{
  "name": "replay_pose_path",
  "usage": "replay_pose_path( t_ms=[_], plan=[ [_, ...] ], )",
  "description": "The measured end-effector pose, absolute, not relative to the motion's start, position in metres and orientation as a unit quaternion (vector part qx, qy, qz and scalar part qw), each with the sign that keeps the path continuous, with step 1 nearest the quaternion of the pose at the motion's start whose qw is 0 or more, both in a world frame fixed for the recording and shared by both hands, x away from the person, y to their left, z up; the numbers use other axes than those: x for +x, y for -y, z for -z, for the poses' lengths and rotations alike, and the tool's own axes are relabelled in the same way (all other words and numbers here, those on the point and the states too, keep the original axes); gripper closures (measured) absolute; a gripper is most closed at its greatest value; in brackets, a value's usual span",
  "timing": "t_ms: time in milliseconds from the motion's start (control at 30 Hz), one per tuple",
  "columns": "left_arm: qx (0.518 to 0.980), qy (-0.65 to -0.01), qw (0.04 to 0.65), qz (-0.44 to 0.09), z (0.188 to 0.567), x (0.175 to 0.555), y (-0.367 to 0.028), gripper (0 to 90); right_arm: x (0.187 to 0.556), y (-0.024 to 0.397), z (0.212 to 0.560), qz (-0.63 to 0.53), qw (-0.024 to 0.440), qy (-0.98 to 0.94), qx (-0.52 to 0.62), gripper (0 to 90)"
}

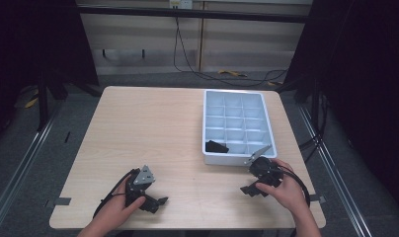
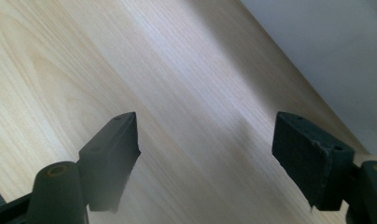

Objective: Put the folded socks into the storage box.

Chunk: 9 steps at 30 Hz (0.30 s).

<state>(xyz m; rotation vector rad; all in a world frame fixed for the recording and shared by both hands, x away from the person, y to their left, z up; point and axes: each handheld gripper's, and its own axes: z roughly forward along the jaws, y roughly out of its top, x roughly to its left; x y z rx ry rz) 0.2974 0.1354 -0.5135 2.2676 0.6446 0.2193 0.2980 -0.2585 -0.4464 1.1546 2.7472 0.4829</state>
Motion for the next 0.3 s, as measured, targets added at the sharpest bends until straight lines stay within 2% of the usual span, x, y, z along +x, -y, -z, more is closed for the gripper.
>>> replay_pose_path(
  t_ms=[300],
  plan=[
    [0.887,-0.252,0.378,-0.086,0.5136,0.2974,-0.1354,0.0,0.2940,0.2670,0.4474,-0.165,0.061,-0.902,0.394,22.6]
  ],
)
